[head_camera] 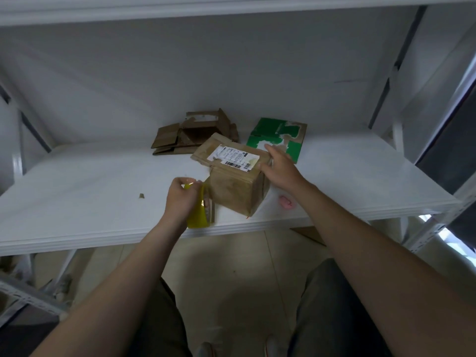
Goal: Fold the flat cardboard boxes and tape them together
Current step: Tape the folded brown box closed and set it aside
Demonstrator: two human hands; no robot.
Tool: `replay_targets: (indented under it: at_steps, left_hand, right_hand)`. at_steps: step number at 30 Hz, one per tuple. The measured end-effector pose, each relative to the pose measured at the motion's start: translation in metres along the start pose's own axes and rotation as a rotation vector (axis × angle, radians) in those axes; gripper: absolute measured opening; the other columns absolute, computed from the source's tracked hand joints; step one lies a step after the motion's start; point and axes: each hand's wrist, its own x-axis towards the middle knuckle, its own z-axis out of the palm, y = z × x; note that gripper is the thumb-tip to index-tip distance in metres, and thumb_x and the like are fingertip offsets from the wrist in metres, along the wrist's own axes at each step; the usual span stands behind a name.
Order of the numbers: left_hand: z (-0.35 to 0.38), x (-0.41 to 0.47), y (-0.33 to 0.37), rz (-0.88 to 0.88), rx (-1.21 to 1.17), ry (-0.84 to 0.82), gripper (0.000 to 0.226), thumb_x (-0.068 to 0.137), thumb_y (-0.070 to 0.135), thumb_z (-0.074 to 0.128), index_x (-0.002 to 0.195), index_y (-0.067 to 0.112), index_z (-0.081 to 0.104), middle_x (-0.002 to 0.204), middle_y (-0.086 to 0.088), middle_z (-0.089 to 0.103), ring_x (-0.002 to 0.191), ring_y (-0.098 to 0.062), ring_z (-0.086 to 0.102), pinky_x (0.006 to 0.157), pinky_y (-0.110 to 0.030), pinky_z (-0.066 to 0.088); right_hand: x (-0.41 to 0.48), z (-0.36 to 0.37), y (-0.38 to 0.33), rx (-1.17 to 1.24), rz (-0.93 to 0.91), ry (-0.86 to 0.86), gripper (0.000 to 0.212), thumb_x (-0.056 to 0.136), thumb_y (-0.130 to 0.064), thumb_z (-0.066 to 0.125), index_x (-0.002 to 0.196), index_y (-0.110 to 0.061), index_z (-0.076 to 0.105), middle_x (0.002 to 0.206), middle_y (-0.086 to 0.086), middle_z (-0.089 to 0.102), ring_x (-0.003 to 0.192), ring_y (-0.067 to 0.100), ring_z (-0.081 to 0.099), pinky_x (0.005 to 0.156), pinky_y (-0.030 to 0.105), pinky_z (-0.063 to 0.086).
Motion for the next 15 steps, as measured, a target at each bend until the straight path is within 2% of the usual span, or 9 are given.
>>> replay_targets:
  at_steps: [1, 2, 4, 6, 8, 10, 13, 15]
  left_hand:
    - [0.001, -0.001, -0.003, -0.03, -0.015, -0.011, 0.019, 0.097, 0.033, 0.063, 0.11, 0.02, 0.055, 0.107, -0.005, 0.063, 0.088, -0.019, 0.059, 0.081, -0.036, 0.053]
    - [0.003, -0.004, -0.004, -0.054, -0.024, -0.031, 0.02, 0.097, 0.03, 0.063, 0.111, 0.018, 0.054, 0.1, -0.007, 0.064, 0.084, -0.019, 0.059, 0.078, -0.035, 0.054]
    - [0.01, -0.01, -0.004, -0.084, -0.048, -0.089, 0.025, 0.095, 0.022, 0.065, 0.115, 0.016, 0.05, 0.083, -0.004, 0.062, 0.067, -0.016, 0.058, 0.06, -0.029, 0.05]
    - [0.017, -0.013, -0.004, -0.089, -0.071, -0.138, 0.036, 0.089, 0.02, 0.074, 0.115, 0.016, 0.049, 0.089, -0.01, 0.067, 0.061, -0.018, 0.062, 0.058, -0.029, 0.051]
    - [0.024, -0.015, -0.005, -0.075, -0.078, -0.162, 0.045, 0.083, 0.023, 0.081, 0.114, 0.019, 0.047, 0.106, -0.014, 0.068, 0.075, -0.023, 0.068, 0.07, -0.036, 0.056]
    - [0.028, -0.017, -0.004, -0.063, -0.039, -0.159, 0.05, 0.081, 0.027, 0.083, 0.116, 0.02, 0.048, 0.115, -0.007, 0.062, 0.098, -0.025, 0.064, 0.084, -0.04, 0.053]
    - [0.03, -0.017, -0.001, -0.042, -0.082, -0.129, 0.046, 0.079, 0.029, 0.084, 0.111, 0.026, 0.05, 0.12, -0.005, 0.059, 0.108, -0.027, 0.061, 0.091, -0.047, 0.053]
    - [0.025, -0.015, 0.002, -0.005, -0.091, -0.107, 0.046, 0.079, 0.025, 0.083, 0.111, 0.03, 0.05, 0.123, -0.004, 0.057, 0.11, -0.03, 0.059, 0.092, -0.051, 0.054]
  right_hand:
    - [0.001, -0.002, -0.002, 0.048, 0.036, -0.042, 0.069, 0.1, -0.026, 0.06, 0.16, -0.017, 0.027, 0.165, 0.008, 0.027, 0.151, 0.028, 0.026, 0.119, 0.042, 0.026]
    - [0.002, -0.003, -0.002, 0.093, 0.06, -0.065, 0.071, 0.099, -0.027, 0.061, 0.16, -0.016, 0.026, 0.164, 0.008, 0.03, 0.149, 0.028, 0.031, 0.115, 0.037, 0.03]
    - [0.0, -0.006, 0.0, 0.183, 0.1, -0.059, 0.071, 0.098, -0.028, 0.064, 0.159, -0.016, 0.028, 0.159, 0.009, 0.038, 0.142, 0.027, 0.04, 0.106, 0.032, 0.035]
    - [-0.005, -0.007, 0.004, 0.293, 0.158, -0.041, 0.069, 0.097, -0.031, 0.064, 0.156, -0.018, 0.031, 0.149, 0.009, 0.049, 0.133, 0.026, 0.05, 0.104, 0.035, 0.041]
    - [-0.013, -0.005, 0.008, 0.314, 0.205, -0.062, 0.058, 0.1, -0.038, 0.058, 0.152, -0.019, 0.04, 0.143, 0.006, 0.054, 0.126, 0.025, 0.053, 0.105, 0.043, 0.045]
    - [-0.021, 0.0, 0.01, 0.318, 0.232, -0.076, 0.05, 0.102, -0.043, 0.051, 0.145, -0.018, 0.049, 0.141, 0.004, 0.054, 0.123, 0.023, 0.053, 0.1, 0.043, 0.048]
    - [-0.03, -0.002, 0.004, 0.327, 0.154, -0.013, 0.043, 0.104, -0.043, 0.049, 0.137, -0.015, 0.057, 0.123, 0.0, 0.059, 0.107, 0.014, 0.057, 0.072, 0.025, 0.044]
    - [-0.032, -0.008, -0.001, 0.305, 0.055, 0.015, 0.038, 0.105, -0.039, 0.049, 0.133, -0.016, 0.062, 0.119, -0.001, 0.063, 0.099, 0.01, 0.059, 0.067, 0.017, 0.041]
